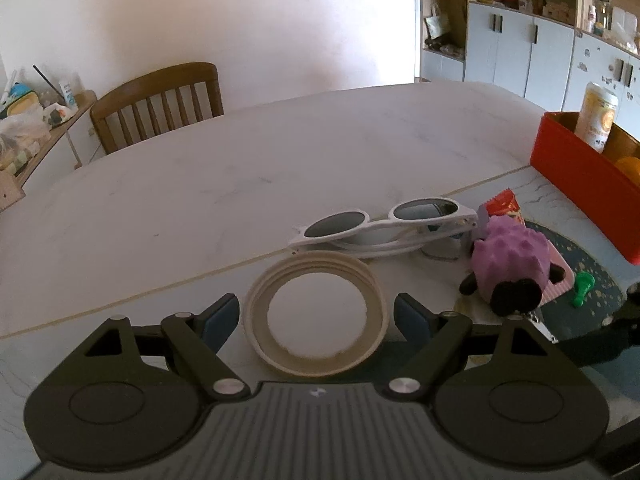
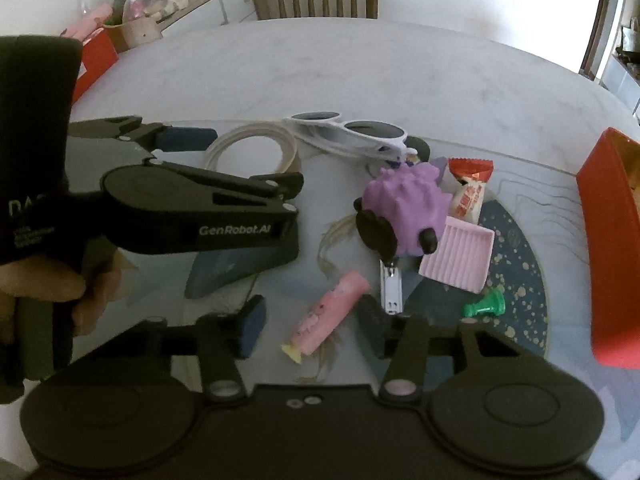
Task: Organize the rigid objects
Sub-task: 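Grasp the beige tape roll with the left tool while the right tool grasps the pink tube, then carry the tape roll with the left tool while the right tool carries the pink tube to the box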
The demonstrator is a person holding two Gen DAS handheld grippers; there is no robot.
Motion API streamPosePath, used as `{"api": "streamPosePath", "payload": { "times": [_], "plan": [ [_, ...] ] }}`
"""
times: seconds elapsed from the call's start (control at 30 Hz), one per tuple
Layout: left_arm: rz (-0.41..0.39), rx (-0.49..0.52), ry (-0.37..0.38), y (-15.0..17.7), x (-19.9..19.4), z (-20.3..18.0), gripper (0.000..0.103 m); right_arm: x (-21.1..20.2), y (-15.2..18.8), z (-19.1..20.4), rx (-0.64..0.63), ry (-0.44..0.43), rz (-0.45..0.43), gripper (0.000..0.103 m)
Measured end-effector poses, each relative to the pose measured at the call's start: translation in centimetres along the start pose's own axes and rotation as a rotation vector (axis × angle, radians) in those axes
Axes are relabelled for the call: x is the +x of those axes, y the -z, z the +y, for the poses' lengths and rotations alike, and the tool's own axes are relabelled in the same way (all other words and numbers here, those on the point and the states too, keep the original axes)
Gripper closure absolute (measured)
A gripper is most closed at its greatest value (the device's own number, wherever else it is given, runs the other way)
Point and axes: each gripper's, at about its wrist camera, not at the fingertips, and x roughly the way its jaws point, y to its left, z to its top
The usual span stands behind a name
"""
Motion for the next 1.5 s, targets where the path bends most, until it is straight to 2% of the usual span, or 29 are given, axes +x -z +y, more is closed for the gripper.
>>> {"api": "streamPosePath", "payload": {
  "times": [0.13, 0.2, 0.27, 0.33, 0.67, 1.07, 1.27, 1.5],
  "plan": [
    [-0.007, -0.006, 0.005, -0.1, 0.0, 0.1, 0.019, 0.0, 0.0, 0.2, -0.007, 0.012, 0.005, 0.07],
    [-0.012, -0.007, 0.004, -0.2, 0.0, 0.0, 0.019, -0.2, 0.2, 0.7, -0.028, 0.032, 0.009, 0.079],
    [-0.009, -0.007, -0.006, -0.3, 0.0, -0.1, 0.025, -0.3, 0.4, 1.0, -0.046, 0.043, 0.011, 0.083],
    [-0.007, -0.008, -0.008, -0.3, 0.0, 0.0, 0.025, -0.5, 0.4, 1.0, -0.055, 0.043, 0.013, 0.088],
    [0.032, -0.035, -0.018, -0.2, -0.8, -0.3, 0.026, -2.7, 1.4, 0.4, -0.044, 0.012, -0.017, 0.088],
    [0.033, -0.059, 0.008, -0.2, -5.0, -2.0, 0.026, -7.8, 2.3, -2.3, 0.009, -0.003, -0.1, 0.088],
    [0.019, -0.061, 0.025, -0.6, -7.4, -3.9, 0.026, -11.0, 2.8, -5.1, 0.038, -0.001, -0.15, 0.088],
    [0.01, -0.055, 0.058, -1.3, -9.2, -7.8, 0.026, -13.0, 3.1, -9.6, 0.08, 0.037, -0.176, 0.088]
  ]
}}
